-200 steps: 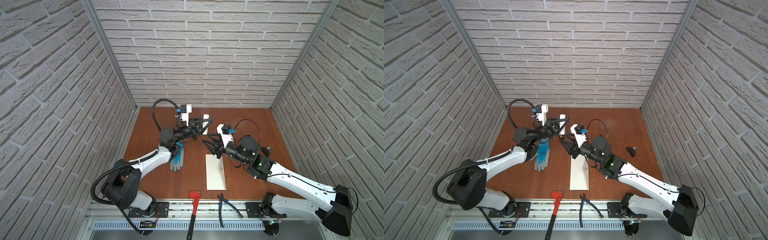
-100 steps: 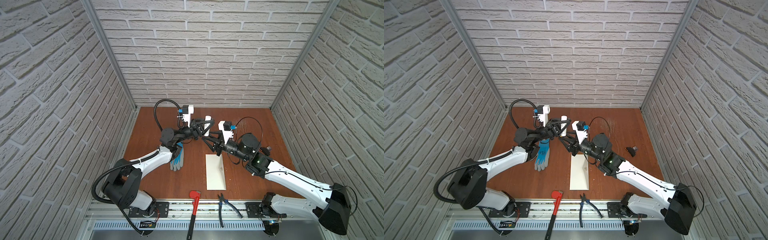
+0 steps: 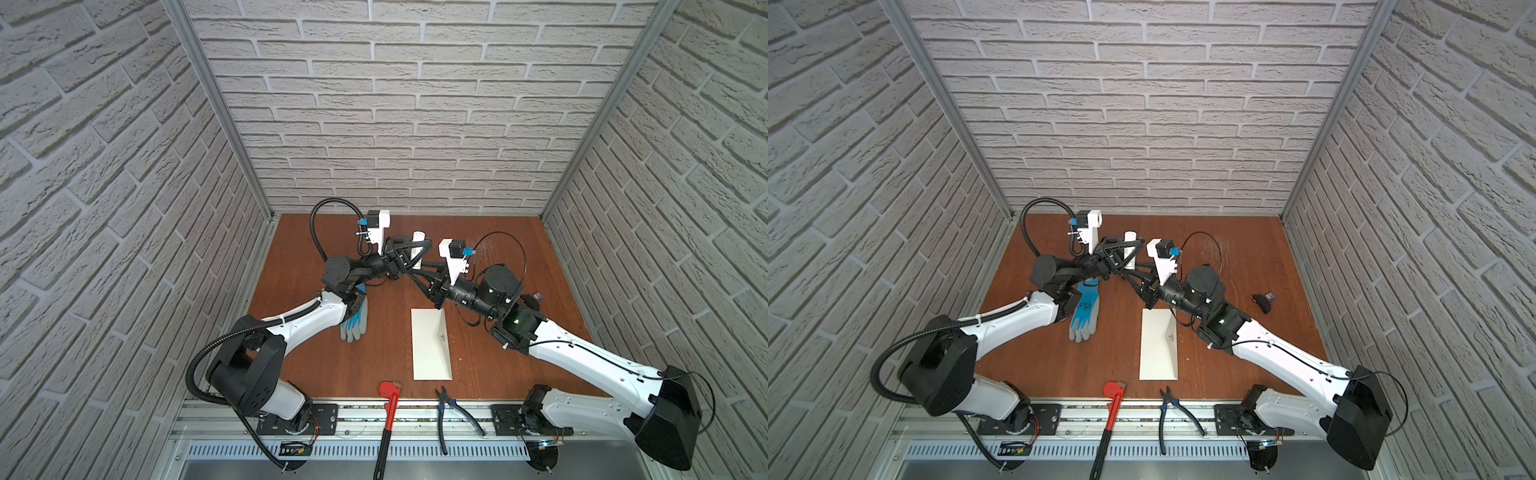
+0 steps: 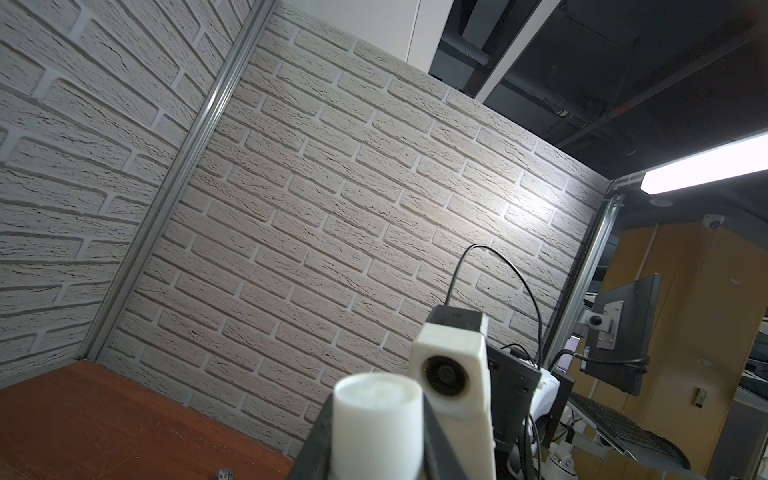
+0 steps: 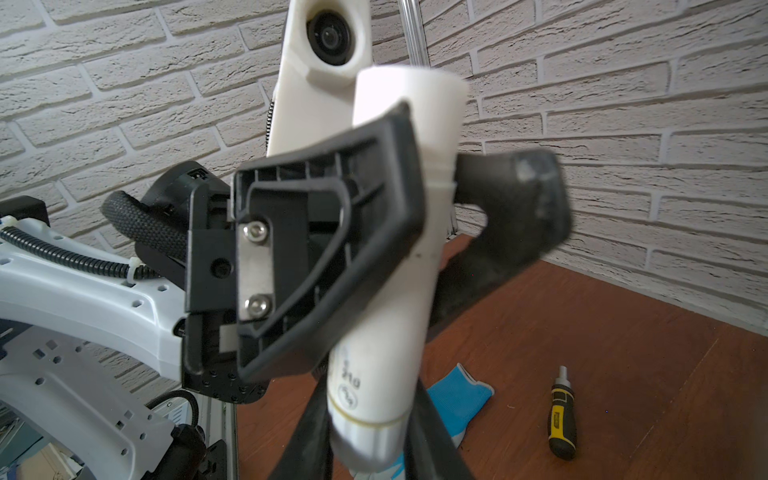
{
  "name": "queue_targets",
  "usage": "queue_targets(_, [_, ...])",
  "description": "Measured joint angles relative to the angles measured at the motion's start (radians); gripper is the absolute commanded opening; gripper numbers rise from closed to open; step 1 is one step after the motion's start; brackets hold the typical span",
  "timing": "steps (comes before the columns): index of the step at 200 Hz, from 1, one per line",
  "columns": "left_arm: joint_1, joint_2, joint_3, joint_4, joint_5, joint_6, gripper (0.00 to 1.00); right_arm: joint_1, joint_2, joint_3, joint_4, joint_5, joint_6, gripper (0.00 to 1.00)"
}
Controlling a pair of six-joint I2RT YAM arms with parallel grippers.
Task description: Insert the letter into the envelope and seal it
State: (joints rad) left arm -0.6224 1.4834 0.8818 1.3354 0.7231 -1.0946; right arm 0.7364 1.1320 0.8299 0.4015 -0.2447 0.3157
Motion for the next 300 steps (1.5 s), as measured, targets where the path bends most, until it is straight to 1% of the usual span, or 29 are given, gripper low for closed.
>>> queue_targets(10, [0.000,0.002,0.000,0.002,0.000,0.000,0.00,0.000,-0.003,0.000,-0.007,0.001,-0.002,0.12])
queue_targets(17, [-0.001,0.002,0.000,0.000,0.001,0.000,0.05,0.000,-0.007,0.000,-0.017,0.002,-0.006,0.11])
queue_targets(23, [-0.002,0.002,-0.001,-0.003,0.000,0.002,0.06,0.000,-0.012,0.000,-0.026,0.004,-0.009,0.12])
queue_targets(34, [-0.003,0.000,-0.006,-0.007,0.000,0.013,0.06,0.000,-0.026,0.000,-0.055,0.006,-0.018,0.11])
queue_targets(37, [-0.006,-0.001,-0.008,-0.011,-0.001,0.016,0.05,0.000,-0.031,0.000,-0.065,0.007,-0.021,0.11])
queue_targets(43, [-0.009,-0.005,-0.012,-0.021,0.000,0.026,0.00,0.000,-0.039,0.000,-0.085,0.009,-0.025,0.11])
queue_targets(79, [-0.028,-0.050,-0.026,-0.134,0.009,0.108,0.00,0.001,-0.085,0.003,-0.196,0.013,-0.054,0.10])
queue_targets(131, [-0.052,-0.137,-0.043,-0.331,-0.005,0.248,0.00,0.006,-0.147,0.026,-0.366,0.030,-0.124,0.06])
queue_targets(158, [-0.068,-0.165,-0.053,-0.406,-0.048,0.315,0.00,0.006,-0.159,0.031,-0.413,0.056,-0.148,0.06])
queue_targets(197, [-0.100,-0.193,-0.060,-0.472,-0.158,0.396,0.00,0.036,-0.162,0.031,-0.422,0.127,-0.168,0.06])
queue_targets(219, [-0.117,-0.203,-0.069,-0.478,-0.221,0.427,0.00,0.073,-0.161,0.027,-0.415,0.208,-0.182,0.06])
queue_targets(230, [-0.125,-0.206,-0.071,-0.478,-0.250,0.441,0.00,0.103,-0.160,0.024,-0.404,0.267,-0.199,0.06])
queue_targets(258, [-0.136,-0.217,-0.076,-0.479,-0.307,0.474,0.00,0.195,-0.142,0.008,-0.336,0.461,-0.249,0.06])
queue_targets(300, [-0.137,-0.222,-0.077,-0.477,-0.381,0.503,0.00,0.312,-0.055,0.005,-0.202,0.750,-0.346,0.06])
